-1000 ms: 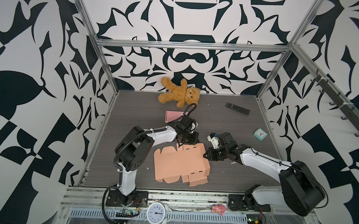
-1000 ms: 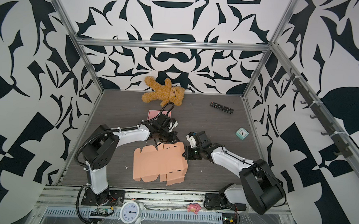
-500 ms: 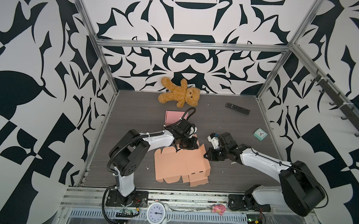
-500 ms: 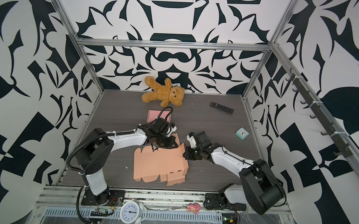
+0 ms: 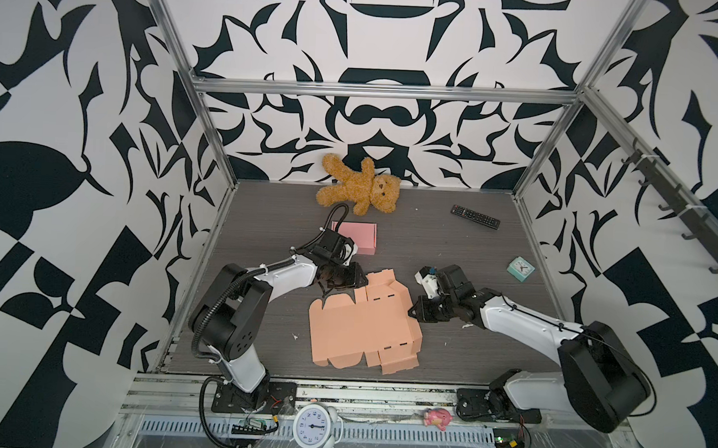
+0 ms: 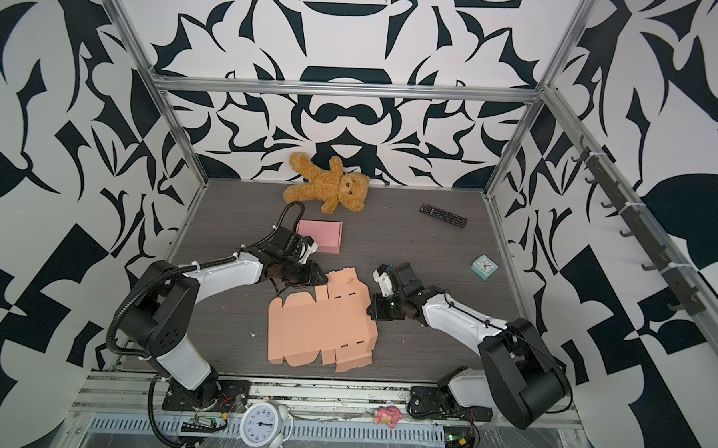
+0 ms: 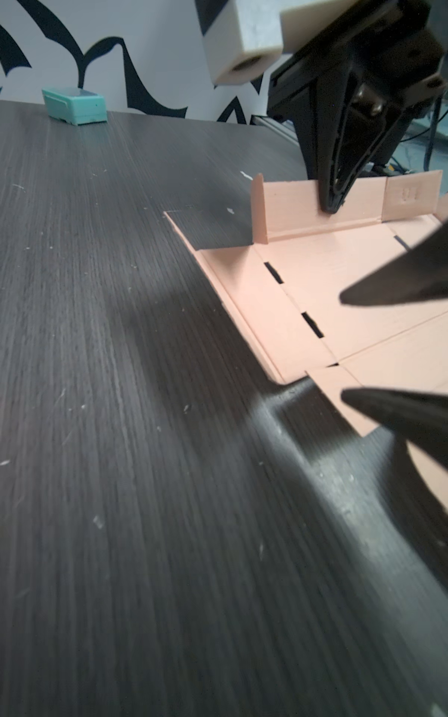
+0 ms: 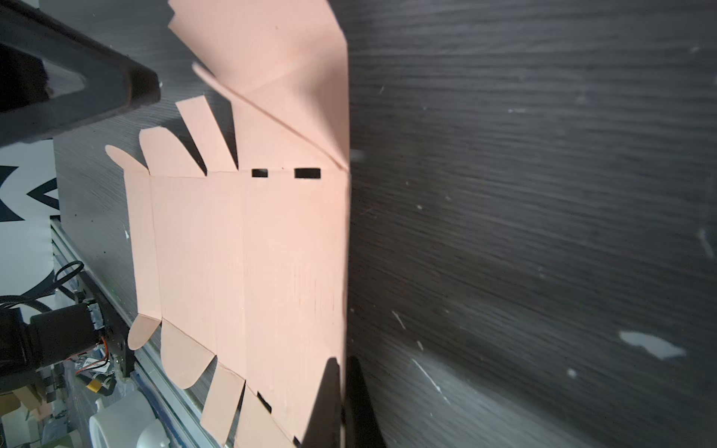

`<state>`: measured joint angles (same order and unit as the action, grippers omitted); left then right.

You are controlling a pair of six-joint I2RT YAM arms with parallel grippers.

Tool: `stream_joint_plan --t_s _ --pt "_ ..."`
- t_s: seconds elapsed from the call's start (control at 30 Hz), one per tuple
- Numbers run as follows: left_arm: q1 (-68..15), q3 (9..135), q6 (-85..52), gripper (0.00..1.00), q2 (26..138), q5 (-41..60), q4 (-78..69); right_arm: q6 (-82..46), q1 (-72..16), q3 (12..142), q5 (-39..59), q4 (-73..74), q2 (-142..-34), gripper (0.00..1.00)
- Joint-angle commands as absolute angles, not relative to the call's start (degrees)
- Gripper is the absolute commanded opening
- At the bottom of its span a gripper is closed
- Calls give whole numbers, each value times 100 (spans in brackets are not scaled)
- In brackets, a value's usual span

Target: Fold the paper box

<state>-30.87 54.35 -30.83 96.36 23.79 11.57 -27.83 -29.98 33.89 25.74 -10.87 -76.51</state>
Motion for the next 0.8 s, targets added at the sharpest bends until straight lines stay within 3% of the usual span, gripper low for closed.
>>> stream_joint_plan --t_s 0.0,0.17,0.53,0.77 --pt "-3073 5447 -2897 55 9765 2330 1340 -2661 -2990 3454 2509 -1189 -7482 0" --pt "-3075 5476 -2771 66 9823 2265 1376 -2681 -2996 3446 2506 -1187 -7445 0" --pt "-3075 5456 -2773 66 10032 2569 1196 -2674 -2995 3513 2500 -1216 -7452 0" --pt "-3103 5293 -2848 60 9840 2636 1083 -2702 -2991 3532 2505 -1210 -7470 0"
